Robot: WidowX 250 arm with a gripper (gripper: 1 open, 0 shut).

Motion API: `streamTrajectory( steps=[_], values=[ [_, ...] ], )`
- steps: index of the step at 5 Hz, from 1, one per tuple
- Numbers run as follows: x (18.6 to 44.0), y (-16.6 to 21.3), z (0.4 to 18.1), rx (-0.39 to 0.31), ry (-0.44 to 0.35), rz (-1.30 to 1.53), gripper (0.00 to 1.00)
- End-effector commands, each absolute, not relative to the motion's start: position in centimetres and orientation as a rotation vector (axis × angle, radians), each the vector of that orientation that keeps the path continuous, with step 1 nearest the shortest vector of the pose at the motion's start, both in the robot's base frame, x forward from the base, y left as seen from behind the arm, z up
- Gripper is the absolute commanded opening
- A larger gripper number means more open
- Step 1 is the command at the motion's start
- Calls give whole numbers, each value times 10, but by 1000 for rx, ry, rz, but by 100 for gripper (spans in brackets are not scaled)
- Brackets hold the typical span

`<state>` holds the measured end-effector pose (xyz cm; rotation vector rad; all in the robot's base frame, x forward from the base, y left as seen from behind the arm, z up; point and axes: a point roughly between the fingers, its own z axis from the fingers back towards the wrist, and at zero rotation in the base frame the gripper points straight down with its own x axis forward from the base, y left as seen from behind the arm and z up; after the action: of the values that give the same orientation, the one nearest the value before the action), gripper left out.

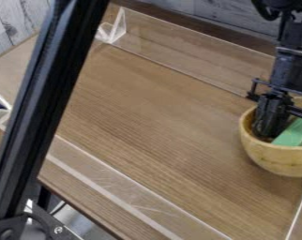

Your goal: Remove the green block from inside the brown bowl and put it on the table

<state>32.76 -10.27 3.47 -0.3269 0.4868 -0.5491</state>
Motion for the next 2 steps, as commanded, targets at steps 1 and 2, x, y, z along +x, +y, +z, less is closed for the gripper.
streamTrajectory(
  steps=[1, 2],
  values=[
    [328, -97, 64, -303, 373, -587, 0],
    [320, -81, 75, -308, 339, -579, 0]
  ],
)
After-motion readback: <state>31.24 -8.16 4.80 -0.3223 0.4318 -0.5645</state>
